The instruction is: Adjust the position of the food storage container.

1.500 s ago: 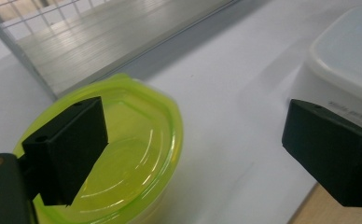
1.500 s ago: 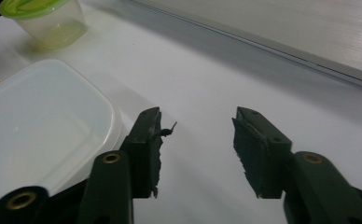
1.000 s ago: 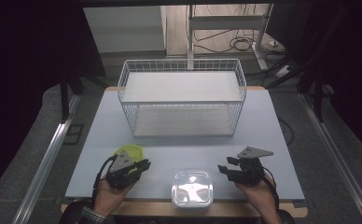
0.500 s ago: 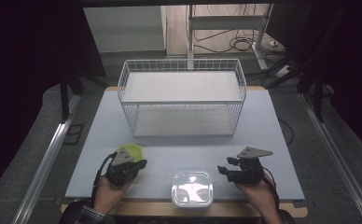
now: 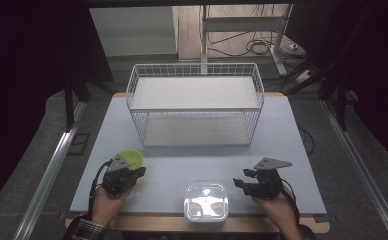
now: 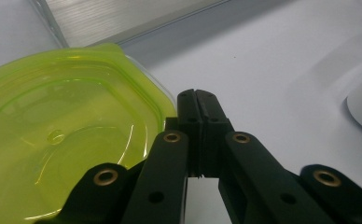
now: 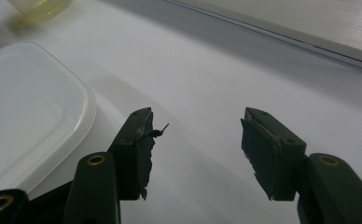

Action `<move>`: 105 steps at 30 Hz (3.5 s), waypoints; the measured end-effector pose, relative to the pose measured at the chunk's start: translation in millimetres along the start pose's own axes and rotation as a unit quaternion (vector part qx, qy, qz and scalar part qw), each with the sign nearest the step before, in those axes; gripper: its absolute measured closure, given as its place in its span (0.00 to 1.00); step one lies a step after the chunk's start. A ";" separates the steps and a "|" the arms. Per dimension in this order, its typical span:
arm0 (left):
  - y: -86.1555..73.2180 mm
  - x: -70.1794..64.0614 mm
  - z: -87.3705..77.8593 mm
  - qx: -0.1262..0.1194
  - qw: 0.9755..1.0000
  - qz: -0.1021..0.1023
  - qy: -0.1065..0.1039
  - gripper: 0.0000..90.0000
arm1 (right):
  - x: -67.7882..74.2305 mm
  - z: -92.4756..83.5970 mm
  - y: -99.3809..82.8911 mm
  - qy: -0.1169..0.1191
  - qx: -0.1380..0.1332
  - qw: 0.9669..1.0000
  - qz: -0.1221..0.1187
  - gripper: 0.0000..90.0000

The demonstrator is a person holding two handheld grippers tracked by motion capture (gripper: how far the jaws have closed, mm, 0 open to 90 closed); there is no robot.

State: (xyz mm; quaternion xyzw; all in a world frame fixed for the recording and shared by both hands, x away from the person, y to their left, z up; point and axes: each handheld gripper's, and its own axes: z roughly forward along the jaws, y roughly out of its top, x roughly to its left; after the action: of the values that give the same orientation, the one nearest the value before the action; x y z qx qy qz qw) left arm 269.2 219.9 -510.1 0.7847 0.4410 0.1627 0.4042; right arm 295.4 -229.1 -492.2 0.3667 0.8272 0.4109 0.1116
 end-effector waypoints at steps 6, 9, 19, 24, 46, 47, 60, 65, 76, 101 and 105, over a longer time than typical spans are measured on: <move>0.1 -6.6 -1.4 -0.001 1.000 0.007 -0.013 0.99 | 0.9 0.2 -0.1 0.002 0.003 1.000 0.003 0.49; -0.6 -17.2 -3.5 -0.007 0.999 0.022 -0.033 0.99 | 2.9 -1.1 -0.8 0.004 0.006 1.000 0.003 0.55; -9.8 -60.5 -12.0 -0.008 0.993 0.078 -0.090 0.97 | 27.1 -11.7 -5.0 0.039 0.030 0.998 -0.038 0.99; -14.1 -72.4 -10.7 -0.003 0.990 0.083 -0.117 0.97 | 35.5 -17.0 -16.0 0.046 0.044 0.997 -0.038 1.00; -22.8 -123.6 10.3 0.034 0.976 0.120 -0.181 0.96 | 67.0 -21.1 -35.9 0.095 0.065 0.993 -0.040 0.99; -21.9 -122.9 10.6 0.033 0.976 0.120 -0.179 0.96 | 66.3 -20.6 -35.2 0.095 0.064 0.993 -0.038 0.99; -9.7 -109.8 21.2 0.032 0.983 0.104 -0.147 0.99 | 61.0 -7.0 -21.1 0.067 0.058 0.995 -0.043 1.00; -6.5 -101.4 24.9 0.033 0.985 0.095 -0.139 0.99 | 59.8 -0.3 -14.4 0.064 0.053 0.995 -0.049 1.00; 10.3 -85.4 40.0 0.031 0.988 0.097 -0.115 0.99 | 46.9 17.4 3.1 0.048 0.047 0.996 -0.058 1.00; 25.9 -67.3 48.8 0.032 0.991 0.111 -0.074 0.90 | 29.7 30.3 20.2 0.034 0.036 0.997 -0.063 0.95; 25.2 -60.6 33.9 0.014 0.993 0.101 -0.062 0.80 | 25.6 20.2 20.2 0.022 0.017 0.998 -0.063 0.84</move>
State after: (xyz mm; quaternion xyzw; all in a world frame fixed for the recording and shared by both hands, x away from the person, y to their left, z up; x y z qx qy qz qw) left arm 270.2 146.2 -505.4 0.8393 0.3361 0.1471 0.4013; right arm 297.6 -191.1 -486.7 0.3066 0.8578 0.3969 0.1126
